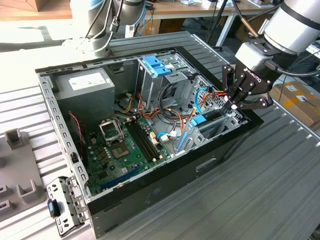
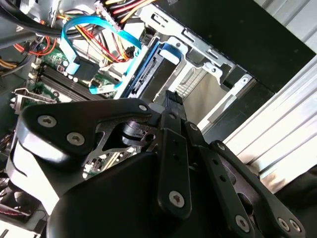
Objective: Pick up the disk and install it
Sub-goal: 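Insert the disk into the insertion slot, then insert the first disk wire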
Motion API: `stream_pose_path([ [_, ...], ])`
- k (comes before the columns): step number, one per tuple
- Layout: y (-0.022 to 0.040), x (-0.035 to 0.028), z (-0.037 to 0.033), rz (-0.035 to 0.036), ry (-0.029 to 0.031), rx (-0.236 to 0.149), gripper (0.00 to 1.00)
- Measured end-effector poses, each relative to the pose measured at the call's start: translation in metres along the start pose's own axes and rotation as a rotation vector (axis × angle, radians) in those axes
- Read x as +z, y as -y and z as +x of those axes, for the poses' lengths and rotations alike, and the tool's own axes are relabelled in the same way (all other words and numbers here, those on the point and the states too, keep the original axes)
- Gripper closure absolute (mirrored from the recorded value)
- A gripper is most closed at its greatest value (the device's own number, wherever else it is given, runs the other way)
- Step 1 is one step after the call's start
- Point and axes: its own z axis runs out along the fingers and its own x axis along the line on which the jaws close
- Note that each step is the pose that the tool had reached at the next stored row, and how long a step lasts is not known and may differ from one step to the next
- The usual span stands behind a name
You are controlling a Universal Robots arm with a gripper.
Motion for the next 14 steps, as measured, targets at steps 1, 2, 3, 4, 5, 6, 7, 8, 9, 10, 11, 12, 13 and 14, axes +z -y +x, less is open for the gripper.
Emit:
stream_pose_path([
  [1,0.0000,0.0000,0.0000,0.0000,0.0001,0.000,0.89],
  [2,0.0000,-0.0001,0.0000,0.0000,-0.0001,0.000,0.89],
  [3,0.0001,-0.0001,0.0000,0.0000,-0.0001,0.000,0.89],
  [4,0.0002,-0.0001,0.0000,0.0000,-0.0001,0.000,0.89],
  [5,0.0003,-0.0001,0.0000,0.0000,-0.0001,0.000,0.89],
  [6,0.0003,-0.0001,0.0000,0.0001,0.0000,0.000,0.89],
  [7,0.0003,-0.0001,0.0000,0.0000,-0.0001,0.000,0.89],
  [8,0.0003,-0.0001,0.0001,0.0000,-0.0001,0.000,0.89],
  [9,0.0004,-0.0001,0.0000,0.0000,-0.0001,0.000,0.89],
  [10,0.0005,-0.0001,0.0000,0.0000,-0.0001,0.000,0.89],
  [11,0.0005,-0.0001,0.0000,0.0000,-0.0001,0.000,0.89],
  [12,0.0005,-0.0001,0.0000,0.0000,-0.0001,0.000,0.89],
  [13,0.0006,-0.0001,0.0000,0.0004,0.0000,0.000,0.89],
  [14,0.0006,-0.0001,0.0000,0.0011,-0.0001,0.000,0.89],
])
